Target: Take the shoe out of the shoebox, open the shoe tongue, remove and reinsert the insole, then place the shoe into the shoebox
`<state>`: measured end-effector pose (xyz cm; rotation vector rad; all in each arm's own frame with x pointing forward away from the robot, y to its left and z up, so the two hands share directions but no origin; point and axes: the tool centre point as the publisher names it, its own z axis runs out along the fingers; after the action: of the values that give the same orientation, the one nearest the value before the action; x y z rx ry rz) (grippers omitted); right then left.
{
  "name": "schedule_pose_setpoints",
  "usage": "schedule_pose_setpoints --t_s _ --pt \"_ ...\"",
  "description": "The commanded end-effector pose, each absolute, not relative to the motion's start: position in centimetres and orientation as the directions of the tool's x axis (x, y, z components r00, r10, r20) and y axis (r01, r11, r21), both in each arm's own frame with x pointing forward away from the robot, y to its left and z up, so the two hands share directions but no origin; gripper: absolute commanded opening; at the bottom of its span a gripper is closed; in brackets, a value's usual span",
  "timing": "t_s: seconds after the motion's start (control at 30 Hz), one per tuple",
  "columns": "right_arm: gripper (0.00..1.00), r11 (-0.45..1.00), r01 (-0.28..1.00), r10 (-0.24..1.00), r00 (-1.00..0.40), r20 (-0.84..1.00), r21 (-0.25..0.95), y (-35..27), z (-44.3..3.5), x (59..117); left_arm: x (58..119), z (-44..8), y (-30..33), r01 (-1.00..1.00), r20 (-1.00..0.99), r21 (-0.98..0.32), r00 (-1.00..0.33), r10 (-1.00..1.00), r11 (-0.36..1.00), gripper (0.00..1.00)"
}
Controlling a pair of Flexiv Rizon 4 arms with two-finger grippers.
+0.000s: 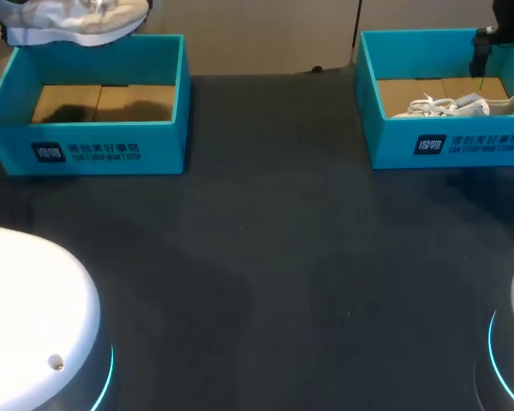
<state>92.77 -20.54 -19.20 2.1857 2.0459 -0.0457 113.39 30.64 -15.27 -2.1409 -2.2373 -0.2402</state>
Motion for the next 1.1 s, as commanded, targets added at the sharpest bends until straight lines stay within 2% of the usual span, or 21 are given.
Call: schedule_pose_setpoints --t_s 0.03,0.27,0.63,1.1 --pt "1.00 -0.061 0.994 0.990 0.072 -0.123 0.087 -20.5 -19.2 92.7 111.9 -15.2 30.5 0.981 0.134 0.193 -0.051 0.990 0.024 0.00" --pt "1.00 -0.061 0.994 0.990 0.072 -0.123 0.087 -20.5 -19.2 92.7 111.9 -15.2 30.5 0.981 0.134 0.193 -0.051 0.990 0.024 0.00" --pt "1.00 -0.061 0.994 0.990 0.072 -0.123 0.087 -20.5 -19.2 92.7 104.9 -12.3 27.7 0.957 0.183 0.290 -0.049 0.982 -0.006 0.00" --pt "1.00 -0.061 0.994 0.990 0.072 -0.123 0.087 -20.5 -19.2 92.7 94.8 -8.5 24.4 0.925 0.165 0.377 -0.115 0.979 0.046 0.00"
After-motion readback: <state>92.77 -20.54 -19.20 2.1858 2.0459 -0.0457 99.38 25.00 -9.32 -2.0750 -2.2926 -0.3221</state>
